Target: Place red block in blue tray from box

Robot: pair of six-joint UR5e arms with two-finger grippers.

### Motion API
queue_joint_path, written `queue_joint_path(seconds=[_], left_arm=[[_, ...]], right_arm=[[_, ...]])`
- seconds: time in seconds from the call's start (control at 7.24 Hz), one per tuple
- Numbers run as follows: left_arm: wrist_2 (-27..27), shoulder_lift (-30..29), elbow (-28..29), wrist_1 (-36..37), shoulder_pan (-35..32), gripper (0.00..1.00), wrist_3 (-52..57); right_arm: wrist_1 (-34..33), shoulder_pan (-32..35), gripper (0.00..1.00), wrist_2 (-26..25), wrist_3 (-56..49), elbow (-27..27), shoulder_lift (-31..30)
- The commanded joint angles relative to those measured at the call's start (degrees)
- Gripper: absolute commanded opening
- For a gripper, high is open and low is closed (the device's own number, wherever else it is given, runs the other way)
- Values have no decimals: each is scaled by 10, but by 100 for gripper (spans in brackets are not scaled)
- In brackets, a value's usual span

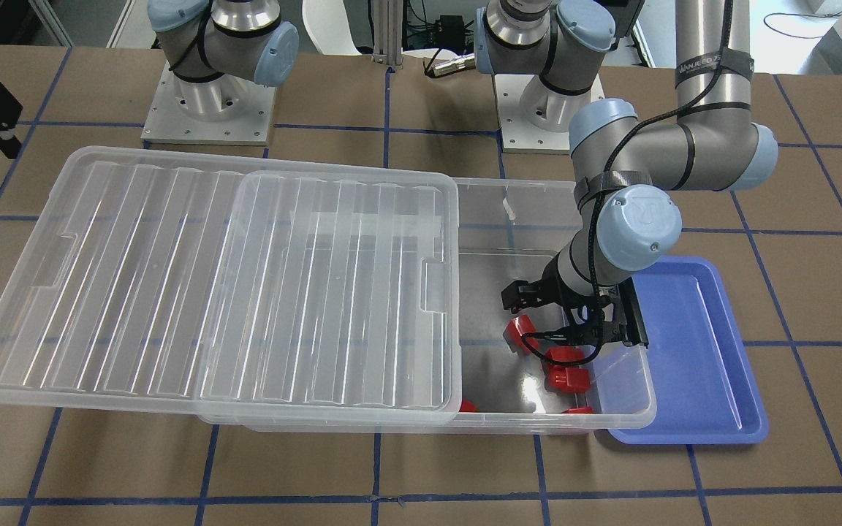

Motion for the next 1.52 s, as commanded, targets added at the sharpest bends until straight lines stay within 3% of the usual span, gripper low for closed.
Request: queue_joint_path(seconds=[0.0,0.14,0.55,0.69,0.83,0.97,1.11,1.38], left_arm=[[-1,-18,-22,32,0,100,-1],[0,-30,-23,32,0,100,-4],[-1,-54,-21,65,0,100,-13],[-1,-60,-20,70,0,87,-17],[0,-65,-20,71,0,61,-18],[0,-67,-18,72,0,24,-23],[-1,-66,-12,77,0,0,-30],[1,-56,14,74,0,0,-32]], right_arm=[[-21,111,100,-7,162,-3,29],[-44,162,100,-8,215,-3,50],[-66,171,100,-2,222,-17,67],[-66,171,100,-2,222,-18,67],[-66,171,100,-1,222,-17,66],[-65,172,100,-2,222,-17,66],[-65,172,100,-2,222,-18,66],[-65,172,100,-2,222,-17,66]])
